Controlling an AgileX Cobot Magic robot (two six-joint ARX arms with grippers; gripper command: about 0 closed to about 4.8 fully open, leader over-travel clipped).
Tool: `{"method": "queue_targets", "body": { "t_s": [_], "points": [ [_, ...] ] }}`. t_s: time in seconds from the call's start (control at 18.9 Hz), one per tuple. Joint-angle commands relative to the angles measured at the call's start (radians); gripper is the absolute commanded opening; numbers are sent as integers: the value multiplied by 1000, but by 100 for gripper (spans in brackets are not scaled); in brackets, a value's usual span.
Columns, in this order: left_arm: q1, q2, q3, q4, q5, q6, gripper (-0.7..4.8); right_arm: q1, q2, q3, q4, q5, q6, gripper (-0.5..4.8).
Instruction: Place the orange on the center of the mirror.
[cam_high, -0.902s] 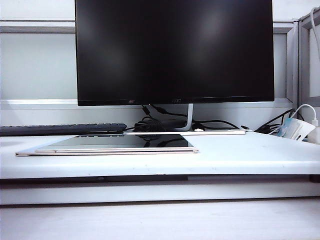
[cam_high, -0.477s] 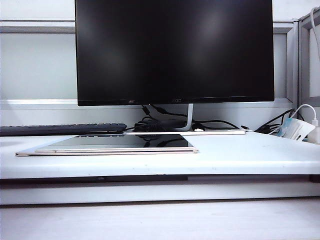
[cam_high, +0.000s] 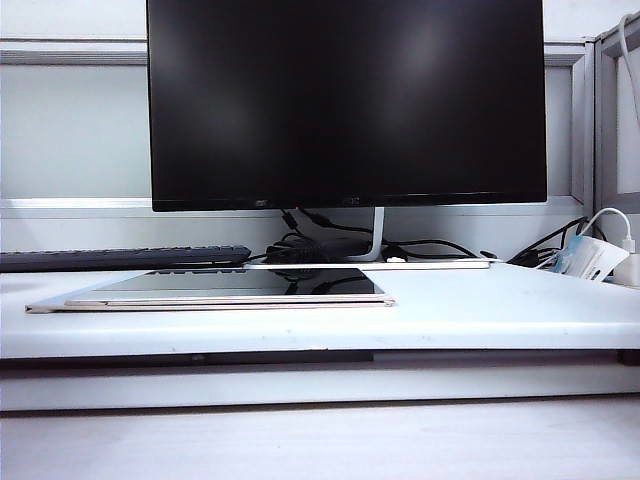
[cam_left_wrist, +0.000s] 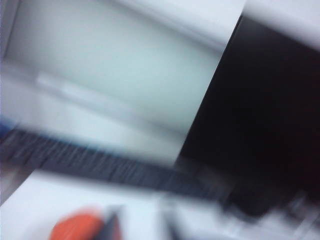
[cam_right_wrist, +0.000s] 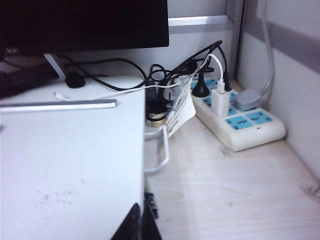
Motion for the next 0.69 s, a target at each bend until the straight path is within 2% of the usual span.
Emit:
{"method": "queue_targets", "body": {
  "t_s": [0.05,0.11,0.21,0.27,0.42,0.48,0.58,0.69],
  "points": [
    [-1,178,1,173,-41,120,479,2,0,-7,45,-3,40,0],
    [0,266,5,248,-75,125,479,2,0,-7,49,-3,40,0],
    [0,467,43,352,-85,163,479,2,0,-7,55,-3,40,0],
    [0,662,102,432,-84,169,479,4,0,-7,60,-5,41,0],
    [0,987,227,584,-84,204,479,8,0,-7,66,-31,67,0],
    [0,1062,265,598,-83,214,479,8,0,-7,68,-52,76,0],
    [0,1162,323,573,-49,213,479,8,0,-6,81,-190,220,-1],
    [-1,1192,348,504,-9,214,479,8,0,-6,72,-363,294,-1]
  ]
}}
